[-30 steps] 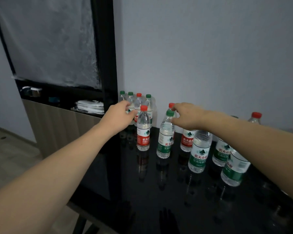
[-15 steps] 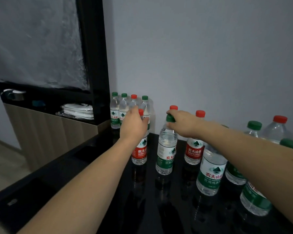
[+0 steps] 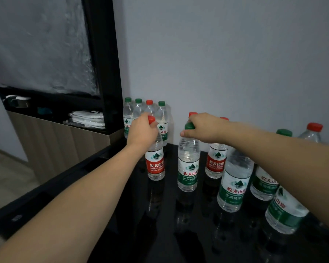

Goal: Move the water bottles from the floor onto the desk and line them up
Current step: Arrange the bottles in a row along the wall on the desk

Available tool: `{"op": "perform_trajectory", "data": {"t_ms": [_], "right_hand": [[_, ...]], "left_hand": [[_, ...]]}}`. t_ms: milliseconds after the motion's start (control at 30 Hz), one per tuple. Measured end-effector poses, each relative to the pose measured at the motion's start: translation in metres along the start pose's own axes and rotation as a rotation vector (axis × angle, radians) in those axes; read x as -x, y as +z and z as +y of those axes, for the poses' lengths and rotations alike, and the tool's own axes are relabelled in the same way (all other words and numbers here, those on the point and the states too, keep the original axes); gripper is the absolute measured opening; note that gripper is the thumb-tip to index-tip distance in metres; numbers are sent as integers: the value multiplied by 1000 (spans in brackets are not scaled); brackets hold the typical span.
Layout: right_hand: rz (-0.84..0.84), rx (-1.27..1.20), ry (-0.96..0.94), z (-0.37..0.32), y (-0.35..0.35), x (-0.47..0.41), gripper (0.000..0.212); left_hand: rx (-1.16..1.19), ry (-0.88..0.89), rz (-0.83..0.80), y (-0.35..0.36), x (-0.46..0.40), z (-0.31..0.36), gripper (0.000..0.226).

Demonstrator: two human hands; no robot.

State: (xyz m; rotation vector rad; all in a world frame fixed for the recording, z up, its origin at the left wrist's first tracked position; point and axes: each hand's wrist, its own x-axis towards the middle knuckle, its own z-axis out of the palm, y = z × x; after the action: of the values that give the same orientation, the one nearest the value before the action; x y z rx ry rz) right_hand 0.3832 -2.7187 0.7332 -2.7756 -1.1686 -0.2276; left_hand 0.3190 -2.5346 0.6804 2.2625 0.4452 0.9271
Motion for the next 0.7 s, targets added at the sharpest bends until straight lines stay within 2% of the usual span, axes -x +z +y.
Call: {"op": "perform_trajectory", "data": {"t_ms": [100, 233, 400, 567, 700], "right_hand": [[45, 7, 8, -9, -20, 8, 45], [141, -5, 54, -22, -65, 15, 51], [233, -39, 110, -38, -129, 7, 55], [429, -110, 156, -35, -187, -17, 49], [532, -149, 176, -17, -211, -47, 43]], "left_hand": [[40, 13, -23, -22, 0, 9, 20], [57, 102, -54, -62, -10, 41, 36], [78, 196, -32, -100, -33, 75, 38], [99, 301, 6, -111, -71, 95, 38], [142, 314, 29, -98, -108, 101, 36]]}}
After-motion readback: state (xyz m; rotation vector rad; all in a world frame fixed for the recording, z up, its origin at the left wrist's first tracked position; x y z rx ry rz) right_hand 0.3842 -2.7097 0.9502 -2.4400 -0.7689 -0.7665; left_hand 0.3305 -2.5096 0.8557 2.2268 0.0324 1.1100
